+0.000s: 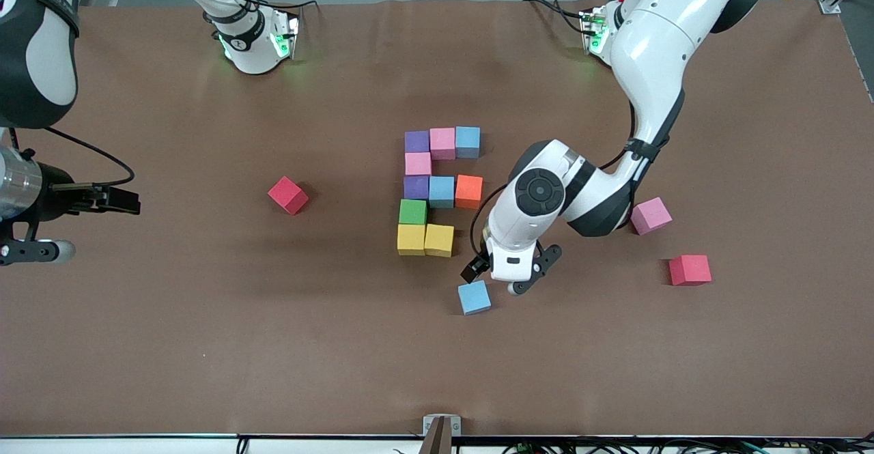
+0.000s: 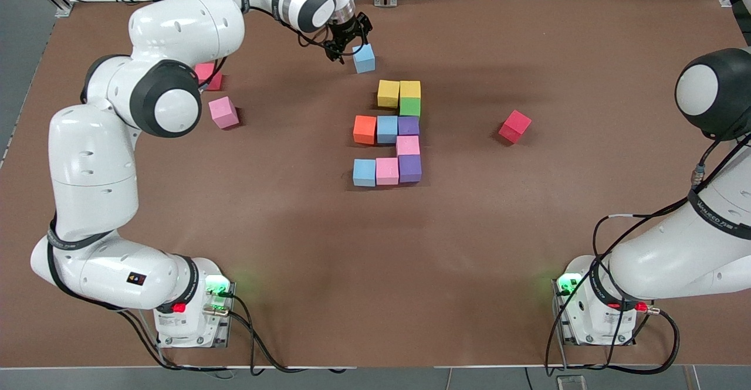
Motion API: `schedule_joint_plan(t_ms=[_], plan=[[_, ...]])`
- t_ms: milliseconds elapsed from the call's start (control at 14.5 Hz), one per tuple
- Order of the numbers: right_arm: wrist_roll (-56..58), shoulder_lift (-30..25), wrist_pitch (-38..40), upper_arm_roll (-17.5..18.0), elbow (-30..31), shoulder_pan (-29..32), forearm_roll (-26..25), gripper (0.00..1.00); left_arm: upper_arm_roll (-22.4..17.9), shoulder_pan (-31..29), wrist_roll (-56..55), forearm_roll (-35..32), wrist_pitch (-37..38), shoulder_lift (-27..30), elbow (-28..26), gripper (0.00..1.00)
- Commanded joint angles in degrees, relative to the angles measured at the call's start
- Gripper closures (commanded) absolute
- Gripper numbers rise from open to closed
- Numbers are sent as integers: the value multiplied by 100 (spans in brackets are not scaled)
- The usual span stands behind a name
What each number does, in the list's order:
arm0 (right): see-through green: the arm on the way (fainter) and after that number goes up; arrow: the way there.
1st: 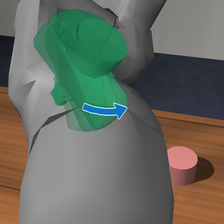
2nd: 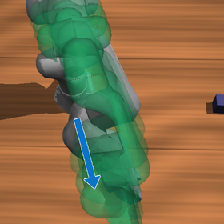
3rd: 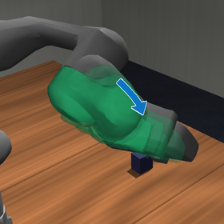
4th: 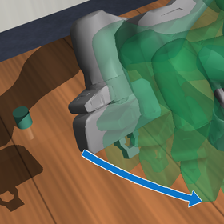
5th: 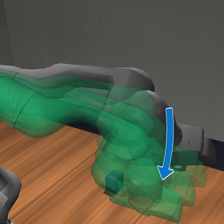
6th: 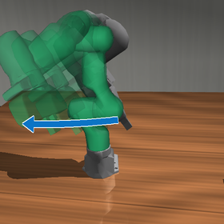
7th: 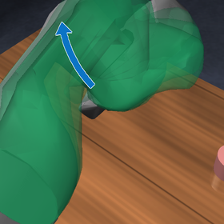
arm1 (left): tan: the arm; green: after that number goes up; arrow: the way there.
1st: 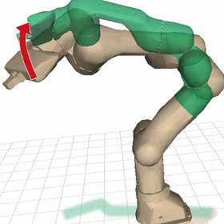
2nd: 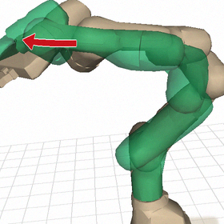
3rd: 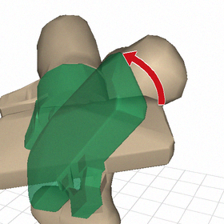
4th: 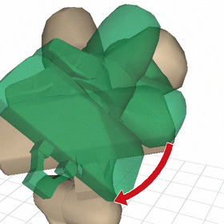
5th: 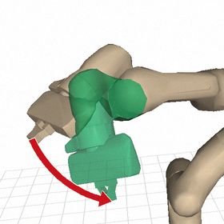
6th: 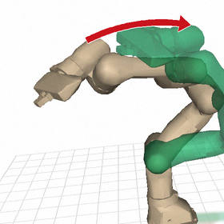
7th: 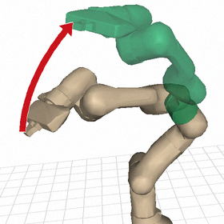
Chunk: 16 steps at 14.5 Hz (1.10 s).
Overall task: Arrange 11 blocks into digit 3
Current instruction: 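Reach the left gripper to the light blue cube and grasp it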
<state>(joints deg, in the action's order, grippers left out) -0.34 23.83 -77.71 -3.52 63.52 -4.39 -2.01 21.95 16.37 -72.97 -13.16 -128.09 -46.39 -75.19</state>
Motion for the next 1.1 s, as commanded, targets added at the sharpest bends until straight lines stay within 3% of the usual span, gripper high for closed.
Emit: schedule_joint_plan(t_ms=[0,276,482,1033], plan=[[8,-98,20,54,29,44,-19,0,2,-152,1317,16,-469,-150,75,0],[-27,-98,28,80,37,18,-2,0,-7,-143,2610,16,-1347,-518,119,0],[-27,-98,54,89,37,-9,-19,0,-7,-151,2945,16,-2060,-941,259,0],[-27,-141,37,89,46,-9,42,0,-16,-20,2920,464,-2088,-1302,505,0]])
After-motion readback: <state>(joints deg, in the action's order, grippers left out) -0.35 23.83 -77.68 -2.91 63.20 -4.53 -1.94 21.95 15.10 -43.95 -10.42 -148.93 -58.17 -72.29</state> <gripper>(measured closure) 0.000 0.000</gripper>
